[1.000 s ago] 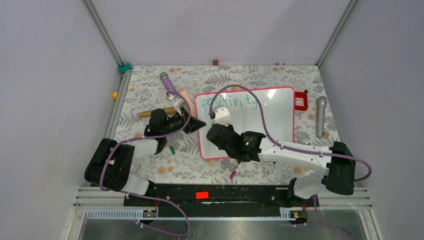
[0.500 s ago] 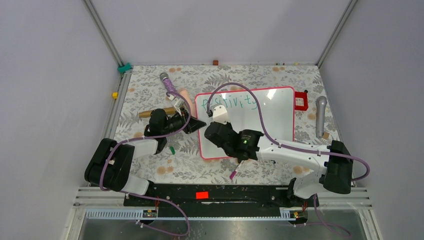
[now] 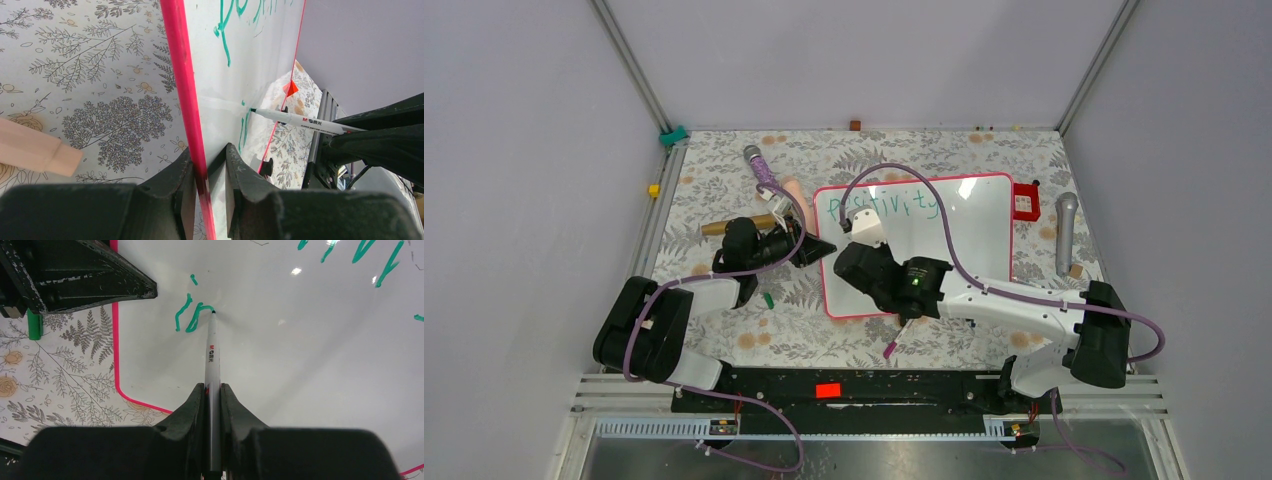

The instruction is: Write a sentence on the whiteboard

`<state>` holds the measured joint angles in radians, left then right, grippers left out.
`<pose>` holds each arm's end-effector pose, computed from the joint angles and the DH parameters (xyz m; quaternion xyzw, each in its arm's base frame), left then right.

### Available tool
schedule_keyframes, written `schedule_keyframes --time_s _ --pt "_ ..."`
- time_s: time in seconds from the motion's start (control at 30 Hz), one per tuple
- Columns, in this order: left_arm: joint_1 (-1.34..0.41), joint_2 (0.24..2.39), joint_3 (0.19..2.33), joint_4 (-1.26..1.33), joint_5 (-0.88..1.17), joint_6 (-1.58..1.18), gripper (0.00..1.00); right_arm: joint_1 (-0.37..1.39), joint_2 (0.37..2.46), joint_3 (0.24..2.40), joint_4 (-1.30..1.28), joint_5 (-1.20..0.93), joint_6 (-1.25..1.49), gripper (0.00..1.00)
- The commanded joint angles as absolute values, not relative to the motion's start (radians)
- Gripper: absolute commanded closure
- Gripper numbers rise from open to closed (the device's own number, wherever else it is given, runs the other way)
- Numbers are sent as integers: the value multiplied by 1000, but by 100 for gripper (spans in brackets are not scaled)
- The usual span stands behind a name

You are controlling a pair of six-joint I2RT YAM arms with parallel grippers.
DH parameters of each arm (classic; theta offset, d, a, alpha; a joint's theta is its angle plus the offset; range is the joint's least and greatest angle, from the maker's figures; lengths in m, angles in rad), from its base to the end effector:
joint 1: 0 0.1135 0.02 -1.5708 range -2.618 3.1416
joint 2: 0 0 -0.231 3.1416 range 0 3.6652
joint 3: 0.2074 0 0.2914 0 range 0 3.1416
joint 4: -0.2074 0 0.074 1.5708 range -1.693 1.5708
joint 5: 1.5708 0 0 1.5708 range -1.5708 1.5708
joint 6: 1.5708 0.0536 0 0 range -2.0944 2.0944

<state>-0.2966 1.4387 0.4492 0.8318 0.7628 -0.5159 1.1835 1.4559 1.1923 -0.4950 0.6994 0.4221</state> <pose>0.2834 -0.1253 0.1194 0.1630 0.7282 -0.4982 0.4416 0.1709 0.3277 0.2475 -0.1950 0.8516 0.0483 0.4842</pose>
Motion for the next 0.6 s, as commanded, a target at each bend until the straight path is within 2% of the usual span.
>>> schedule_keyframes --time_s 0.0,0.23,0.57 --pt "-282 1435 445 852 589 -367 100 1175 1423 1181 -534 727 444 100" --pt "-282 1436 446 849 588 -366 100 1174 1433 1170 -557 640 446 100" --pt "-282 1437 450 845 589 -366 100 1174 1415 1187 -593 628 449 100"
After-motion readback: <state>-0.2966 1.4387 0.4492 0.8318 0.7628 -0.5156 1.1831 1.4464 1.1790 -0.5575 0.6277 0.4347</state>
